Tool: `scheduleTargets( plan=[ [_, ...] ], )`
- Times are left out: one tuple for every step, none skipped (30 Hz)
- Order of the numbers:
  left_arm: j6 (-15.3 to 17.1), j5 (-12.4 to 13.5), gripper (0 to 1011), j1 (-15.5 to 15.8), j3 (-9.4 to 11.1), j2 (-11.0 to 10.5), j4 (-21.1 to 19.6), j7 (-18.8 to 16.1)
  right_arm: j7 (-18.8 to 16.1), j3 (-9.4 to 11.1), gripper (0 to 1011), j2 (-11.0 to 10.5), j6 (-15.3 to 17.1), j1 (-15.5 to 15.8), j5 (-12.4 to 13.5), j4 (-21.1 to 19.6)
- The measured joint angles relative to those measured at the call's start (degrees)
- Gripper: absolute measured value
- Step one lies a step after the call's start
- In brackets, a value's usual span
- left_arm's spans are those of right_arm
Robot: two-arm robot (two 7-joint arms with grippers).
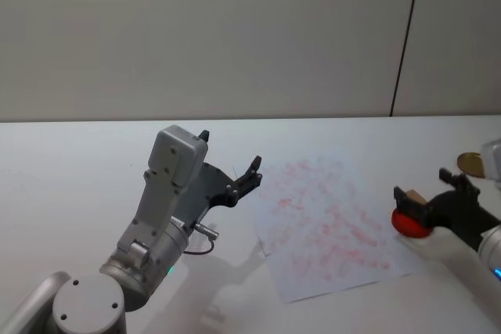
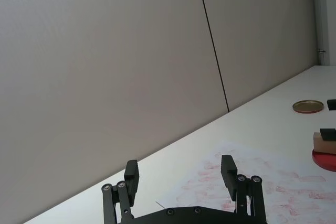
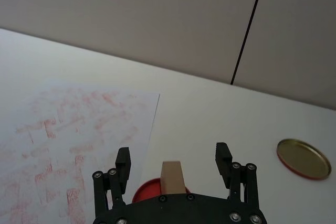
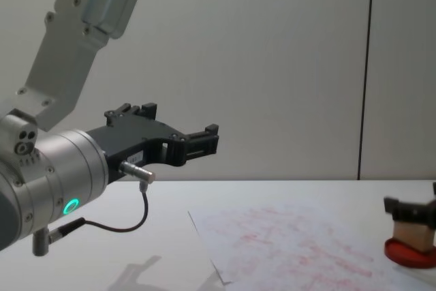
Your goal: Use the one hand to pick up the stamp and affix it onto the A4 paper.
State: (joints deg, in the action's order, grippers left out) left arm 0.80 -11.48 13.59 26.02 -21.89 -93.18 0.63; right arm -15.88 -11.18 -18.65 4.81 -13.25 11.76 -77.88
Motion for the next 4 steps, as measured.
scheduleTargets(
  plan=[
    [0.0, 0.0, 993, 0.0, 0.0, 0.0, 0.0, 0.0, 0.1, 0.0, 997, -0.1, -0.1, 0.1, 0.0, -0.4],
    [0.0, 0.0, 993, 0.0, 0.0, 0.0, 0.0, 0.0, 0.5, 0.1, 1001, -0.2, -0.2, 0.4, 0.1, -1.5],
    [0.0, 0.0, 993, 0.0, 0.0, 0.0, 0.0, 0.0, 0.6, 0.2, 1001, -0.2, -0.3, 0.5, 0.2, -2.0],
    [0.0, 0.0, 993, 0.0, 0.0, 0.0, 0.0, 0.0, 0.8, 0.2, 1001, -0.2, -0.3, 0.6, 0.2, -2.4]
  ],
)
